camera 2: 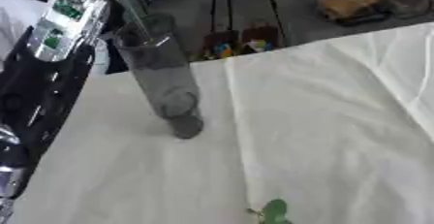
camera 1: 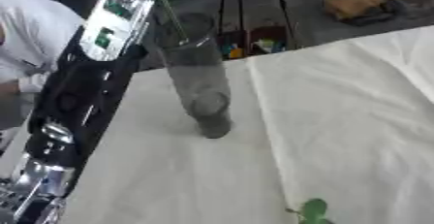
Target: Arrange flowers into the vase.
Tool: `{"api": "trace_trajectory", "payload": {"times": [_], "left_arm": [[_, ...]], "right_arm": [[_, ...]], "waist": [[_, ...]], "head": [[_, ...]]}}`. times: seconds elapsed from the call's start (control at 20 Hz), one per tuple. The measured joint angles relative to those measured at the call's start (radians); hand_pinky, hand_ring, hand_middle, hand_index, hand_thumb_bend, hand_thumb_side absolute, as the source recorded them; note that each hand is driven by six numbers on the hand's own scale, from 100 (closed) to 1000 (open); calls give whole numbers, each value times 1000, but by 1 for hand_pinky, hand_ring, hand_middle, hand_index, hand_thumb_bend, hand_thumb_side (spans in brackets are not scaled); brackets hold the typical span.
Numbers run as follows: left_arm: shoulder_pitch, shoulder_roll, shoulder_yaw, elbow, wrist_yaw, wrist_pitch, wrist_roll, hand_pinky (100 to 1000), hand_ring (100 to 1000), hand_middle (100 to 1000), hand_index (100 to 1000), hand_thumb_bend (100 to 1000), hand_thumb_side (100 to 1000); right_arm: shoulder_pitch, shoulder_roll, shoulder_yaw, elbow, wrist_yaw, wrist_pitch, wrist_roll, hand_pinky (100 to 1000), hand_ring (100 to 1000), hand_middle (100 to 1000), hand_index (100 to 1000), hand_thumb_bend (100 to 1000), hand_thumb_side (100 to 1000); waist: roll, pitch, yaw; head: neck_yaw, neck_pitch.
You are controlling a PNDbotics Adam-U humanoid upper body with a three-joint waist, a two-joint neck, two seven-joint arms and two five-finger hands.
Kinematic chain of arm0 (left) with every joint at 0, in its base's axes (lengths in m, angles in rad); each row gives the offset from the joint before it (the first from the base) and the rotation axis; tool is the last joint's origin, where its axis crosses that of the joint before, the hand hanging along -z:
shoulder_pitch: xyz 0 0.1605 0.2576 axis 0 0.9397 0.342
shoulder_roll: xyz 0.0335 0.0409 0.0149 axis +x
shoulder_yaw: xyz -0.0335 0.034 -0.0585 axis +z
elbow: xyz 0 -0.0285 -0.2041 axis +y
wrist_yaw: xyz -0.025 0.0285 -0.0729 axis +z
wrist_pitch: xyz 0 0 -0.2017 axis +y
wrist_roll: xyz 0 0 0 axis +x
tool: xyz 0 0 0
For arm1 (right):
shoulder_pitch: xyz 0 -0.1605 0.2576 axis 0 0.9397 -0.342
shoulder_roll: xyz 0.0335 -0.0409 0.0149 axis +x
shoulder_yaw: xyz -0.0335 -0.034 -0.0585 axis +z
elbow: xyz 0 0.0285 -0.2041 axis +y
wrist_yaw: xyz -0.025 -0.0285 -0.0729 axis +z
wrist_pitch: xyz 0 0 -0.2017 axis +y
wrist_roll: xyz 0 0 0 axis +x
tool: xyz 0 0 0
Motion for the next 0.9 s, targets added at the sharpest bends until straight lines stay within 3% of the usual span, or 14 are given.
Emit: {"api": "trace_trajectory", "payload": {"times": [0.3, 0.9], "left_arm": [[11, 0, -7, -22, -2, 7, -7, 100, 288, 356, 100, 100, 883], [37, 8, -23, -58, 1, 15, -12, 100, 311, 392, 102, 100, 889]], "right_arm": [[0, 0, 0, 0, -2, 2, -2, 652, 653, 497, 652, 100, 991], [0, 6, -1, 0, -2, 3, -1, 654, 654, 496, 653, 100, 993]], "waist": [[0, 0, 0], [0, 0, -7]], "head": [[-4, -1], [-8, -11]]}}
